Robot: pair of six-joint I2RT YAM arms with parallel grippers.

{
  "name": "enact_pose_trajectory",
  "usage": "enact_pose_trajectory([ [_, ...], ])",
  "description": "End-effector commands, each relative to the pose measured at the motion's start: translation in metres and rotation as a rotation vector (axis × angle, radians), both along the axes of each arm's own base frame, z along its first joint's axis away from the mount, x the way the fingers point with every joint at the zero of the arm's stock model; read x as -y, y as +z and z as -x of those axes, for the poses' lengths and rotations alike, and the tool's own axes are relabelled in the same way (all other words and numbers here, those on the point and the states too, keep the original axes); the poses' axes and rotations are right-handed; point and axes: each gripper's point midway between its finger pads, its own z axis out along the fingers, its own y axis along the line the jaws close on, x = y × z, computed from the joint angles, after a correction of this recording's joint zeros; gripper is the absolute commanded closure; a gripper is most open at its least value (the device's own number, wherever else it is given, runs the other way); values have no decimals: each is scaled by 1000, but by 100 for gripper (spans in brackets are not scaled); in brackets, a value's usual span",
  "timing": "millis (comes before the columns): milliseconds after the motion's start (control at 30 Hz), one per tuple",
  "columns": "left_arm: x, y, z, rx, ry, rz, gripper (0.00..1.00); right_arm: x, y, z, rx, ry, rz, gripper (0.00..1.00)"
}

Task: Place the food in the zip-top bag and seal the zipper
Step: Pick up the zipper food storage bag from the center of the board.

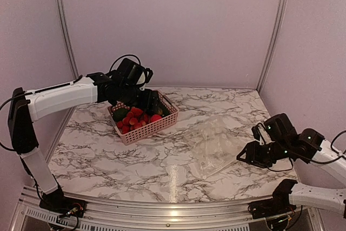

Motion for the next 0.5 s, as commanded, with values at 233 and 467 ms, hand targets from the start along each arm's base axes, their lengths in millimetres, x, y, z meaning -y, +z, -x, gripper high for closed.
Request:
enact_pose_trajectory([
  [233, -19, -9, -12, -90, 217, 110, 1, 39, -29, -8, -18, -263, 53, 58],
  [467, -3, 11, 3, -97, 83, 175, 8, 62, -40, -32, 27, -362, 103, 69],
])
